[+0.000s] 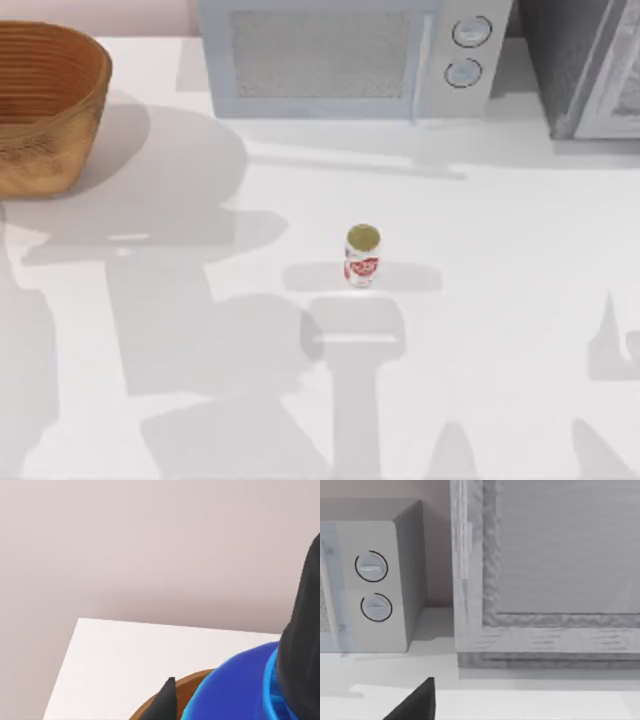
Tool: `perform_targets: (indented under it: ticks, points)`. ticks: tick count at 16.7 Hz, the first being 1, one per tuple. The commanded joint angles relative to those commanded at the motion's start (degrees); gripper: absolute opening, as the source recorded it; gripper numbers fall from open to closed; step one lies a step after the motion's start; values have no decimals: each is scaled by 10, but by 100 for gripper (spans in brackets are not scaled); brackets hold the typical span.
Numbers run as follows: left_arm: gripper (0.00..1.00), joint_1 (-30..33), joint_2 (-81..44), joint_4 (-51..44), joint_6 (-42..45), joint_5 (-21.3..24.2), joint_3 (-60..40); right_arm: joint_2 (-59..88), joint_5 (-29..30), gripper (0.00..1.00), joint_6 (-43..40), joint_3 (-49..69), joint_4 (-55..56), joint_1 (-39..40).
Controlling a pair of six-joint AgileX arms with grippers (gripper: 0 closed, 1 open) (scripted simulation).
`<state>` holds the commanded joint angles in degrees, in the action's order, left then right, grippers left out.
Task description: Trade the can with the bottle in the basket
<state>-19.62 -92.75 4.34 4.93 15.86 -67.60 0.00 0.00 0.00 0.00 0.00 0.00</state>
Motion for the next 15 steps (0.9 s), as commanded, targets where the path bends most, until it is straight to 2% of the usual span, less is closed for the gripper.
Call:
perform_targets:
  ticks: [5, 11, 15]
  points:
    - [0, 72, 36, -53, -10, -27, -31, 0, 0, 100, 0, 0, 0, 0]
    - [0, 73, 33, -52, -10, -27, -29, 0, 0, 100, 0, 0, 0, 0]
    - [0, 84, -23, -7, -15, -35, -43, 0, 0, 100, 0, 0, 0, 0]
